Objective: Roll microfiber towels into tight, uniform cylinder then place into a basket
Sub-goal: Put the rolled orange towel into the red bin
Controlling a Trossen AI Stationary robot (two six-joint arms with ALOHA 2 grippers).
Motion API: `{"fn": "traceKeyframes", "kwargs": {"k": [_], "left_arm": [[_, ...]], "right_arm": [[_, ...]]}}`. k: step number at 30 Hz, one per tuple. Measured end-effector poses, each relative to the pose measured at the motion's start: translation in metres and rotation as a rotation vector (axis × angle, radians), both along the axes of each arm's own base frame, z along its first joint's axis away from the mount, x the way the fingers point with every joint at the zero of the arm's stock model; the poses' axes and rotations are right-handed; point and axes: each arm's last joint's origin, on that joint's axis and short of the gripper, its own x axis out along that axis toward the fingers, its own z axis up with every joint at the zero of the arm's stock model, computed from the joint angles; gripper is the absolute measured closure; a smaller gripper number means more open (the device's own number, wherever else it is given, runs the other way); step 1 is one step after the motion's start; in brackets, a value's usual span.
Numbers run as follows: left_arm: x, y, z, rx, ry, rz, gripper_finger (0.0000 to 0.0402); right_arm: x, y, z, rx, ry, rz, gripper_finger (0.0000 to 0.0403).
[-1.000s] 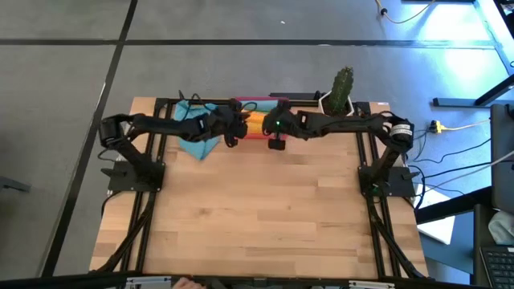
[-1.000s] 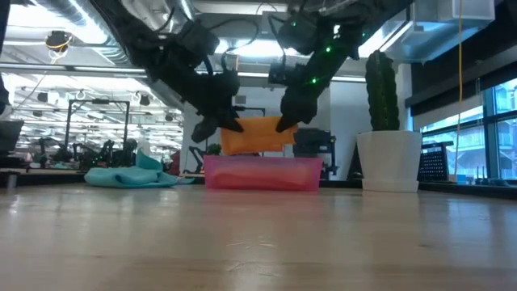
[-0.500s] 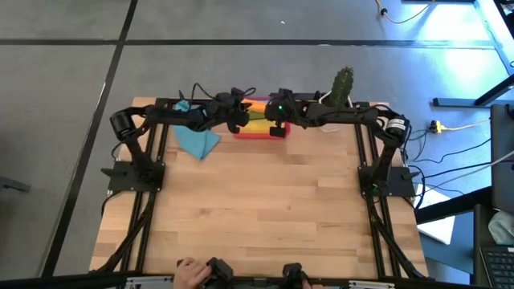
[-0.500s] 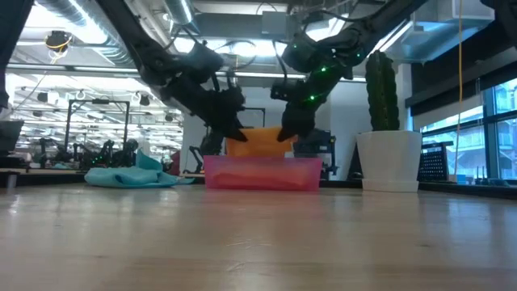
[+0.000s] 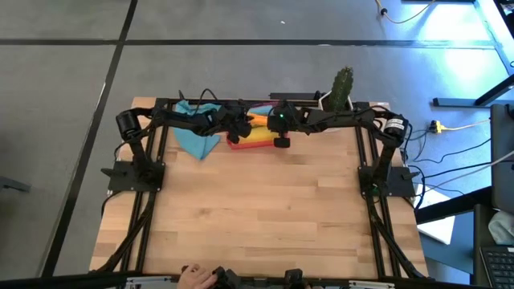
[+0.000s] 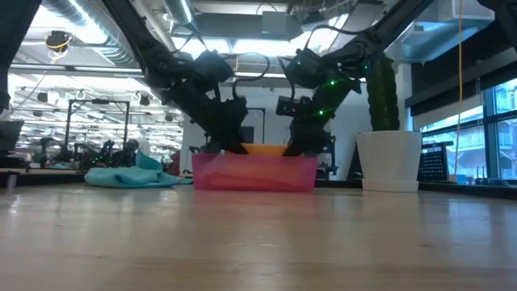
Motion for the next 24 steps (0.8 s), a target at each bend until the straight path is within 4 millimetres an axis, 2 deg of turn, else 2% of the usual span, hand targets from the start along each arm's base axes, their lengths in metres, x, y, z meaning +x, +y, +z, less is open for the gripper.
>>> {"fn": "traceKeyframes", "kwargs": {"k": [4,9,17,20,24], "left_arm": [[0.002,-0.003,0.005,0.058,0.007,0.004,0.039],[0.005,-0.004,0.021,0.12,0.011,0.054,0.0389],[0.006,-0.023,0.052,0.237,0.066,0.074,0.0389],[0.003,-0.029,0.056,0.245,0.096,0.08,0.0389],[-0.001,-0.033,0.05,0.177,0.141,0.096,0.0395]], "right_arm": [[0.001,0.0,0.004,-0.016,-0.024,-0.002,0.0366],[-0.001,-0.001,0.019,-0.053,-0.073,-0.012,0.0366],[-0.002,0.0,0.033,-0.091,-0.115,0.004,0.0366],[0.001,0.004,0.034,-0.1,-0.126,0.024,0.0366],[0.005,0.011,0.034,-0.119,-0.118,0.063,0.0366]]}}
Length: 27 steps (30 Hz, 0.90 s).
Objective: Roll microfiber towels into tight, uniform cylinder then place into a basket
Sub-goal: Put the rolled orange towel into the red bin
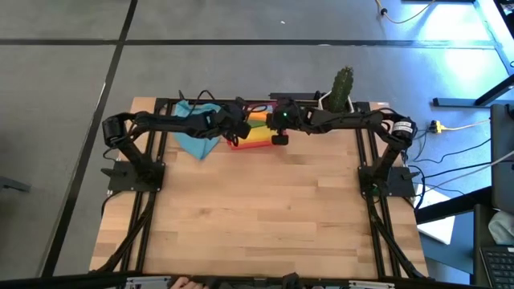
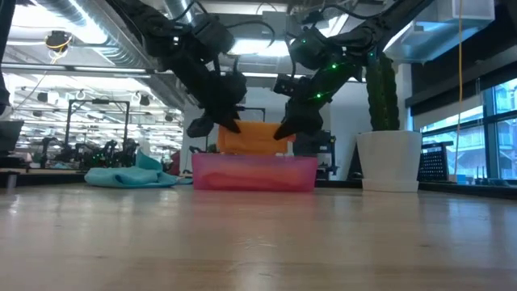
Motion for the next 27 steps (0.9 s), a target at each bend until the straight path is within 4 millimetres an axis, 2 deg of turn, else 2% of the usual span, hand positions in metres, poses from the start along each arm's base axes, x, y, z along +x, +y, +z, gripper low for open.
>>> {"fn": "traceKeyframes", "kwargs": {"k": [10,19,23,27], "left_arm": [[0.001,-0.019,-0.014,-0.048,0.035,-0.023,0.0396],[0.001,-0.008,-0.007,0.065,0.019,0.007,0.0396],[-0.001,-0.001,-0.006,0.058,0.0,0.019,0.0396],[-0.002,-0.002,-0.011,0.011,0.015,0.007,0.0396]], "right_arm": [[0.001,0.021,-0.015,-0.005,0.046,0.055,0.0366],[0.001,0.009,-0.008,-0.115,0.0,0.01,0.0366],[-0.002,0.0,-0.007,-0.108,-0.012,0.0,0.0366],[-0.002,0.001,-0.014,-0.059,0.009,0.041,0.0366]]}}
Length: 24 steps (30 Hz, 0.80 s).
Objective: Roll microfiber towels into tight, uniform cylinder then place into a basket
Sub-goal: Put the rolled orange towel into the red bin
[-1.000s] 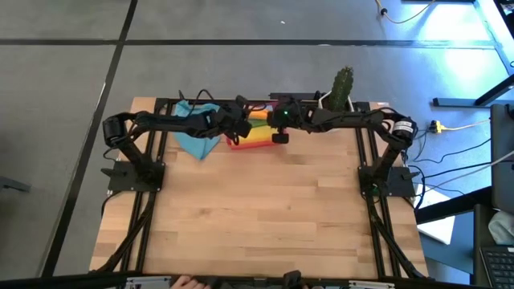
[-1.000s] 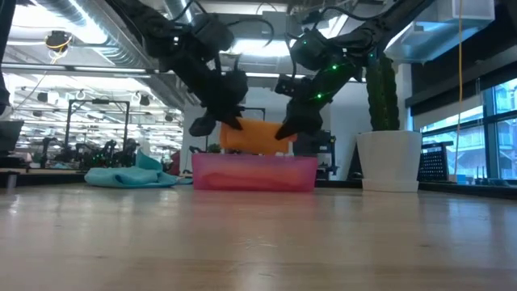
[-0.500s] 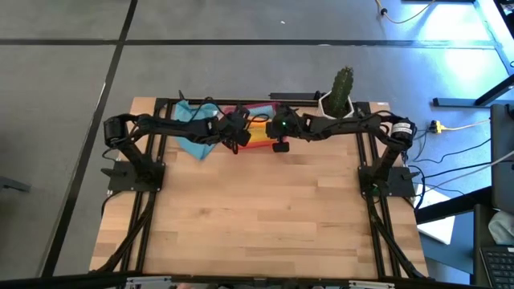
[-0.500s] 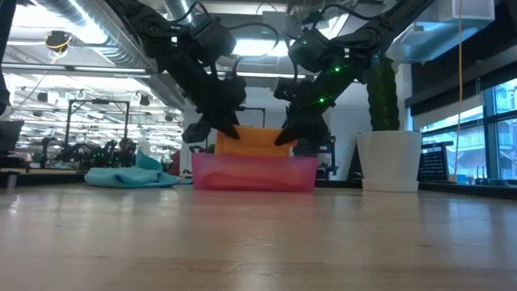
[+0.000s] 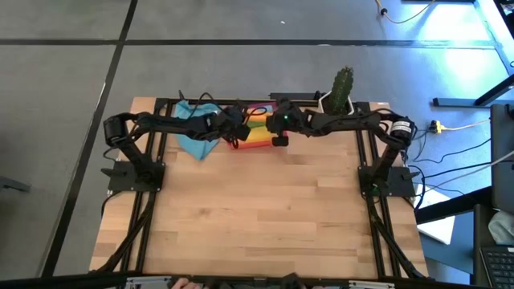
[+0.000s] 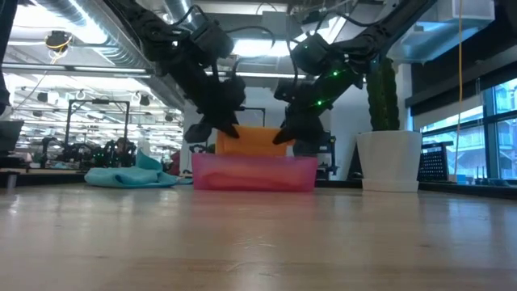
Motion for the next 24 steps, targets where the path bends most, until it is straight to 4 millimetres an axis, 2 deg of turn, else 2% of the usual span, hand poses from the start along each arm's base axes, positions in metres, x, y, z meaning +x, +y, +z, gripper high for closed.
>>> {"fn": "traceKeyframes", "kwargs": {"k": [9,20,24], "left_arm": [[0.004,-0.009,-0.02,-0.083,0.07,-0.027,0.0396],[0.006,-0.02,-0.022,-0.156,0.035,-0.021,0.037],[0.006,-0.021,-0.023,-0.186,0.031,-0.05,0.0349]], "right_arm": [[0.008,0.007,-0.029,0.044,0.085,0.034,0.0366],[0.007,0.01,-0.031,0.104,0.088,0.087,0.0354],[0.006,0.011,-0.033,0.133,0.1,0.108,0.0336]]}}
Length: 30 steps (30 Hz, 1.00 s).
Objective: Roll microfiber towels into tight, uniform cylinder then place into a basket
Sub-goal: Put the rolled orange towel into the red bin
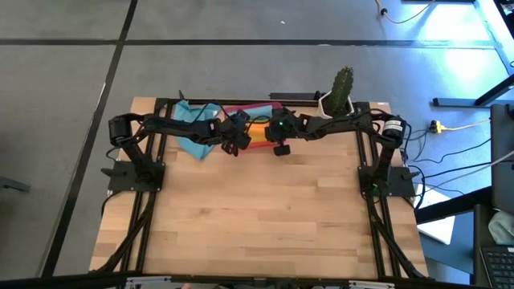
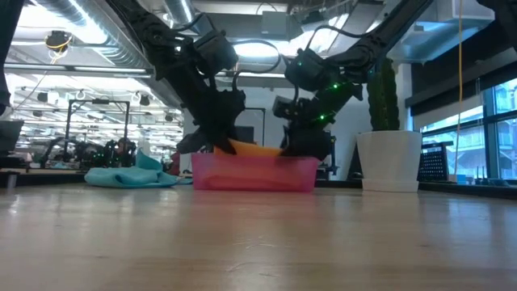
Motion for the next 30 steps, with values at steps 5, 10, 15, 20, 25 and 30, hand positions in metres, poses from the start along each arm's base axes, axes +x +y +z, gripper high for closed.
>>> {"fn": "traceKeyframes", "kwargs": {"k": [5,10,15,20,25,30], "left_arm": [[-0.001,-0.001,-0.002,-0.023,-0.001,0.022,0.0304],[0.001,-0.004,0.008,-0.036,0.01,0.106,0.0269],[0.007,-0.009,0.023,-0.067,0.036,0.139,0.0261],[0.012,-0.02,0.034,-0.11,0.043,0.139,0.0261],[0.017,-0.033,0.037,-0.163,0.036,0.089,0.026],[0.017,-0.036,0.036,-0.207,0.034,0.08,0.026]], "right_arm": [[-0.002,0.0,-0.002,0.009,0.025,-0.003,0.0284],[-0.006,0.001,0.005,0.0,0.037,-0.026,0.0226],[-0.012,0.002,0.025,-0.004,0.011,-0.066,0.0196],[-0.019,0.006,0.038,0.009,0.009,-0.074,0.0196],[-0.022,0.01,0.049,0.016,-0.013,-0.079,0.02],[-0.021,0.016,0.054,0.014,-0.032,-0.062,0.0201]]}}
